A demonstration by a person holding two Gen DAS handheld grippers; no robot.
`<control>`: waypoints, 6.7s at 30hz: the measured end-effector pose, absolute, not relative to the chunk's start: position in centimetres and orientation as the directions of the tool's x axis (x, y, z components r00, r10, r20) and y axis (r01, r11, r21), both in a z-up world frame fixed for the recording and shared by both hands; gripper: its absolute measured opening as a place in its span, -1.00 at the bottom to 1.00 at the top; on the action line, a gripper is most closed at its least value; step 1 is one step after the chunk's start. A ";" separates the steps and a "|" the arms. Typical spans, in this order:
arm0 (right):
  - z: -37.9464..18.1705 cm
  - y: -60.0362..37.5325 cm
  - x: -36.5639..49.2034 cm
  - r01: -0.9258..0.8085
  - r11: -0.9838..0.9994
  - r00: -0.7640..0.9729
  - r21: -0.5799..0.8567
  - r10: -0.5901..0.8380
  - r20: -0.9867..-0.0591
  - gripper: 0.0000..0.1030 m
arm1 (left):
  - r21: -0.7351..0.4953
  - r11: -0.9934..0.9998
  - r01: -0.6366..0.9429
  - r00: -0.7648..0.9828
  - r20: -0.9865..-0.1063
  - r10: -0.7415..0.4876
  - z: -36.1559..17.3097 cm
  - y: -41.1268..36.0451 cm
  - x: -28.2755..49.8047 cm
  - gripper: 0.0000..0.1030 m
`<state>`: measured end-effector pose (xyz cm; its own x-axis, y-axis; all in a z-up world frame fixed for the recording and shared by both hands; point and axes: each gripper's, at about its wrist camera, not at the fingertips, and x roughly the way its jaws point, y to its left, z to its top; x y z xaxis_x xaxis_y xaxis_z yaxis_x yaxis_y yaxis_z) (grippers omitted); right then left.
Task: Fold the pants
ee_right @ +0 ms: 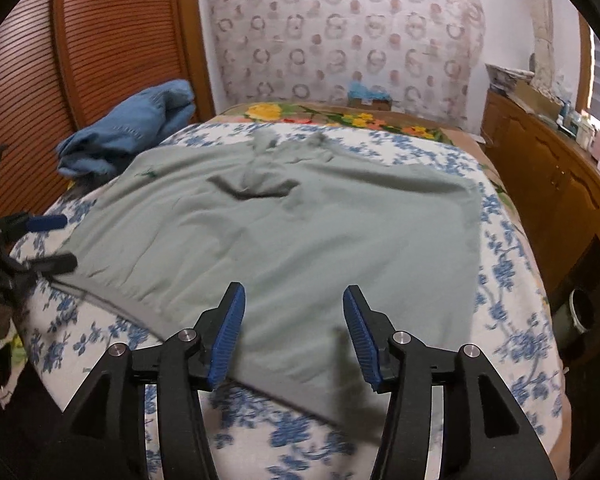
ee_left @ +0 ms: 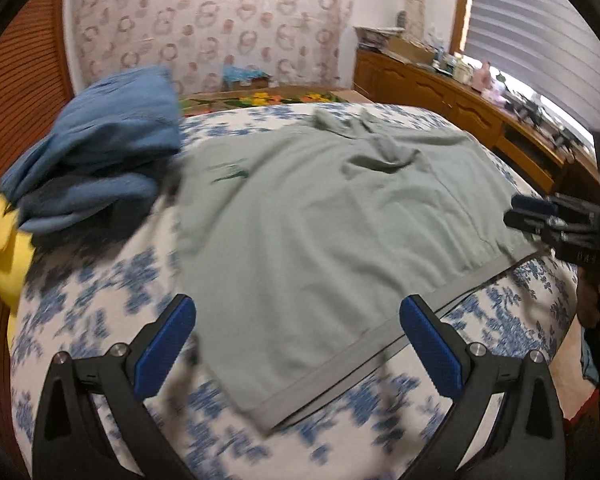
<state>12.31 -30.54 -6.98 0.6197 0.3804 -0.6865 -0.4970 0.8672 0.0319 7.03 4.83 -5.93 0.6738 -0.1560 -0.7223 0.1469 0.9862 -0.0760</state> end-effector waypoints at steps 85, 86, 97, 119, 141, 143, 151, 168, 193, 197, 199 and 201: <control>-8.5 -40.5 9.2 -0.336 0.931 0.678 0.140 0.342 -0.651 0.08 | -0.074 0.865 0.496 0.618 -0.669 -0.412 0.6 -12.3 12.4 -0.96; -8.5 -40.7 9.2 -0.334 0.932 0.679 0.141 0.342 -0.650 0.08 | -0.082 0.866 0.494 0.611 -0.676 -0.413 0.4 -12.4 12.5 -0.95; -8.0 -39.8 9.4 -0.348 0.925 0.676 0.149 0.358 -0.643 0.08 | -0.052 0.902 0.429 0.646 -0.680 -0.347 0.3 -9.8 11.3 -0.22; -6.7 -35.1 11.2 -0.439 0.882 0.647 0.171 0.442 -0.621 0.08 | -0.083 0.943 0.323 0.650 -0.705 -0.285 -2.8 -4.4 9.7 0.16; -7.2 -30.2 12.9 -0.541 0.819 0.530 0.192 0.509 -0.678 -0.91 | -0.097 0.964 0.248 0.652 -0.719 -0.240 -4.7 -2.2 9.4 0.16; -6.4 -30.7 12.6 -0.533 0.824 0.556 0.190 0.511 -0.655 -0.92 | -0.098 0.963 0.250 0.654 -0.716 -0.243 -4.6 -2.4 9.4 0.16; -3.1 -33.4 11.5 -0.507 0.848 0.641 0.151 0.489 -0.592 -0.94 | -0.094 0.961 0.259 0.690 -0.678 -0.252 -3.2 -3.2 9.3 0.16; -2.9 -40.1 9.2 -0.434 0.893 0.683 0.122 0.414 -0.602 -0.94 | -0.073 0.938 0.339 0.675 -0.676 -0.296 -2.4 -7.2 10.6 0.16; -5.2 -42.1 8.3 -0.366 0.921 0.687 0.129 0.362 -0.630 -0.39 | -0.074 0.947 0.311 0.662 -0.698 -0.272 -3.9 -6.6 10.5 0.16; -4.2 -41.0 8.9 -0.394 0.911 0.691 0.119 0.379 -0.615 -0.36 | -0.077 0.952 0.295 0.674 -0.690 -0.264 -3.4 -5.6 10.5 0.16; -3.9 -40.0 9.3 -0.414 0.903 0.688 0.113 0.392 -0.611 -0.36 | -0.076 0.954 0.290 0.679 -0.687 -0.260 -3.2 -5.3 10.4 0.16; -3.7 -38.7 9.8 -0.442 0.890 0.682 0.110 0.413 -0.604 -0.36 | -0.074 0.956 0.283 0.683 -0.684 -0.255 -3.1 -4.8 10.4 0.16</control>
<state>9.79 -38.69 -3.66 0.6817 0.4125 -0.6043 -0.4417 0.8904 0.1095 10.39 -4.80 -3.09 0.6833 -0.2552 -0.6841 0.2833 0.9562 -0.0737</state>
